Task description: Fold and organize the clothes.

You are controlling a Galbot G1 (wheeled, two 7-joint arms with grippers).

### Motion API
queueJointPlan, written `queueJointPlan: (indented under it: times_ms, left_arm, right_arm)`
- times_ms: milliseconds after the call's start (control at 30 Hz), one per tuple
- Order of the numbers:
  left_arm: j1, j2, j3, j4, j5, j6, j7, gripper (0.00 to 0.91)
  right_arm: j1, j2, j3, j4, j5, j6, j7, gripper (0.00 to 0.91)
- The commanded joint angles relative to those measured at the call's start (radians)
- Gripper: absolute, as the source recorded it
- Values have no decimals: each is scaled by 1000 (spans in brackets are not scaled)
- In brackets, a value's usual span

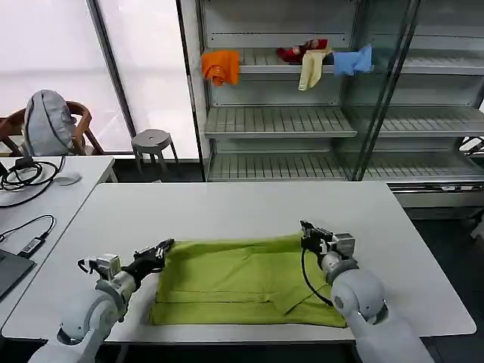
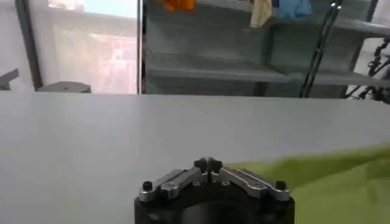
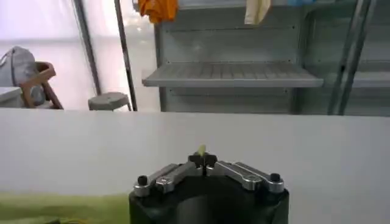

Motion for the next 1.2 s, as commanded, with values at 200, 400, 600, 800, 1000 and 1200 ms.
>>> queueJointPlan:
  times_ms: [200, 400, 600, 800, 1000, 1200]
  left_arm:
    - [82, -1, -34, -81, 20, -6, 1, 20]
    - [109, -1, -49, -86, 43, -11, 6, 20]
    - [160, -9, -46, -115, 76, -26, 5, 20]
    - [168, -8, -50, -113, 80, -27, 6, 20]
    - [179, -2, -49, -110, 88, -29, 7, 20]
    - [197, 1, -46, -121, 108, -29, 10, 20]
  right_arm:
    - [-147, -36, 70, 117, -3, 1, -18, 0]
    - [-162, -33, 71, 127, -14, 2, -21, 0]
    - [-173, -38, 80, 118, -34, 2, -27, 0]
    - [-174, -35, 79, 109, -41, 2, -31, 0]
    - [-172, -35, 71, 102, -46, 2, -34, 0]
    - [-170, -37, 65, 99, -54, 2, -39, 0]
